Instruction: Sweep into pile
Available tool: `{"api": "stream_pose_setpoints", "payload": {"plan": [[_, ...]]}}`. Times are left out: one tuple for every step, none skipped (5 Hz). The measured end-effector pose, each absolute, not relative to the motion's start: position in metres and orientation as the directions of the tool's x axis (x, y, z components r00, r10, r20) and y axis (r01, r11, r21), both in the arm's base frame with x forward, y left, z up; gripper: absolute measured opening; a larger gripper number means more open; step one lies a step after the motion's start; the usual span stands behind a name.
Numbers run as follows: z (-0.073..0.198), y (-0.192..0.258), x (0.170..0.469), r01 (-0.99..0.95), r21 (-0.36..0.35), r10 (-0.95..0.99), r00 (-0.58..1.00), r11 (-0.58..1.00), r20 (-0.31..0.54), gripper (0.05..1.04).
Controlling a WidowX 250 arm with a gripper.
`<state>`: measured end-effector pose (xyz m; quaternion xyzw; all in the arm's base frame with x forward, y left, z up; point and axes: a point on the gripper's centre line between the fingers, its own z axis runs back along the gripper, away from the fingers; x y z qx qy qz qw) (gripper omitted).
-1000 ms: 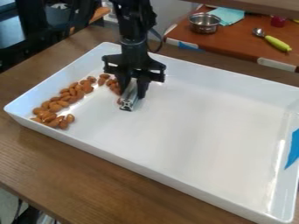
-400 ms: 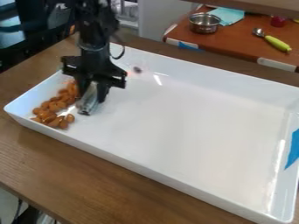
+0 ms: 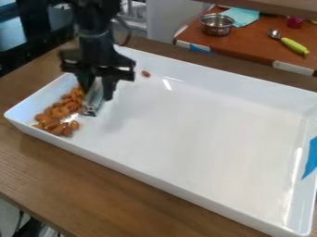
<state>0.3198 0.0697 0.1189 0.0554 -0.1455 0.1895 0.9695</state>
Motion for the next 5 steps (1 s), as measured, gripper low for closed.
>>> {"api": "stream_pose_setpoints", "payload": {"plan": [[0.144,0.019,0.335,-0.36,0.041,0.329,0.889,0.932,0.319,0.379],[0.151,-0.029,0.339,-0.303,0.1,0.257,0.911,0.948,0.323,0.379],[0.137,-0.08,0.337,-0.238,0.17,0.178,0.935,0.956,0.307,0.379],[0.124,-0.128,0.337,-0.198,0.2,0.13,0.943,0.96,0.307,0.379],[0.104,-0.156,0.335,-0.175,0.225,0.103,0.948,0.959,0.3,0.379]]}}
